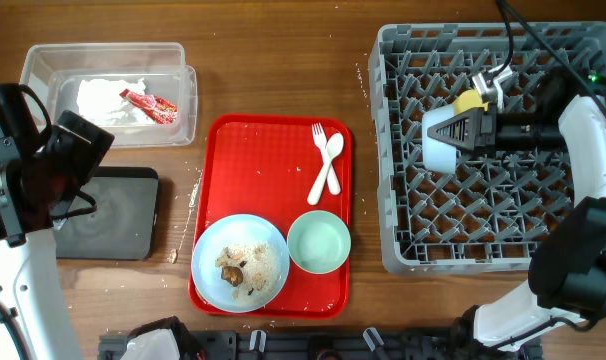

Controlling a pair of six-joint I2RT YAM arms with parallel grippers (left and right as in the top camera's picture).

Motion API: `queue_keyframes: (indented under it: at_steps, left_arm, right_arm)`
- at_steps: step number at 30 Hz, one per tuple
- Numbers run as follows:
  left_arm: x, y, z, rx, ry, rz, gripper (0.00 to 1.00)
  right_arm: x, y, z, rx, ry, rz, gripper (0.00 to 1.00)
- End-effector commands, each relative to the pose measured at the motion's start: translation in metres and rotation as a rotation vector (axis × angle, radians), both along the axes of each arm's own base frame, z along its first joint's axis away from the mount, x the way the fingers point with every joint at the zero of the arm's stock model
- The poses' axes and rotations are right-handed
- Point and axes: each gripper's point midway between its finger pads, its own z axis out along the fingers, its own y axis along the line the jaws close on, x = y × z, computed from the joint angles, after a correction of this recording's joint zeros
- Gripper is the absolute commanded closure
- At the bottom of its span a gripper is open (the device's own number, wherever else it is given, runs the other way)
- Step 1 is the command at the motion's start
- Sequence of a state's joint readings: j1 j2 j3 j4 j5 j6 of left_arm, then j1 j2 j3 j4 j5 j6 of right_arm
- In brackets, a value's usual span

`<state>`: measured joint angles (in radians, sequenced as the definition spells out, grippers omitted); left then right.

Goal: Sort waste into correct bins and load items into the dishwasher rack
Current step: 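Place the light-blue bowl in the rack beside the yellow cup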

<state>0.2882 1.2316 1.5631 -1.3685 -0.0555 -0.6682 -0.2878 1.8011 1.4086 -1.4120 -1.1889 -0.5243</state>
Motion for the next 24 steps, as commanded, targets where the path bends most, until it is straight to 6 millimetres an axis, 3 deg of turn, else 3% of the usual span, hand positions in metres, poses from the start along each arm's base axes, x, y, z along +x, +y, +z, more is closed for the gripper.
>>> queue_keyframes:
  at_steps: [1, 4, 10, 13, 16, 18, 20, 21, 22, 23, 24]
  left_arm:
    - [0.0, 0.002, 0.001, 0.01, 0.0, 0.006, 0.0]
    - [0.0, 0.002, 0.001, 0.01, 0.0, 0.006, 0.0]
    - [0.0, 0.002, 0.001, 0.01, 0.0, 0.006, 0.0]
    - [0.0, 0.002, 0.001, 0.01, 0.0, 0.006, 0.0]
    - [0.0, 0.002, 0.001, 0.01, 0.0, 0.006, 0.0]
    - [0.0, 0.002, 0.001, 0.01, 0.0, 0.006, 0.0]
    - [0.0, 0.002, 0.001, 0.01, 0.0, 0.006, 0.0]
    - [0.0, 0.002, 0.001, 0.01, 0.0, 0.006, 0.0]
    - [0.0, 0.002, 0.001, 0.01, 0.0, 0.006, 0.0]
    - [0.0, 0.002, 0.001, 0.01, 0.0, 0.006, 0.0]
    - [0.0, 0.002, 0.001, 0.01, 0.0, 0.006, 0.0]
  right_arm:
    - [0.0, 0.002, -0.023, 0.047, 0.06, -0.031, 0.96]
    - [-0.002, -0.003, -0.037, 0.081, 0.138, -0.066, 0.96]
    - [-0.002, -0.031, -0.041, 0.047, 0.214, -0.166, 0.9]
    - [-0.008, -0.056, -0.051, -0.091, 0.289, -0.233, 0.85]
    - [-0.01, -0.097, -0.054, -0.35, 0.39, -0.403, 0.8]
    - [-0.014, -0.125, -0.048, -0.517, 0.436, -0.555, 0.71]
    - [-0.019, -0.138, -0.033, -0.599, 0.429, -0.654, 0.61]
    - [-0.022, -0.142, -0.024, -0.628, 0.408, -0.694, 0.51]
    - [-0.026, -0.146, -0.013, -0.657, 0.385, -0.735, 0.28]
    - [-0.029, -0.146, -0.004, -0.667, 0.355, -0.752, 0.13]
    - [-0.033, -0.143, 0.008, -0.669, 0.314, -0.761, 0.12]
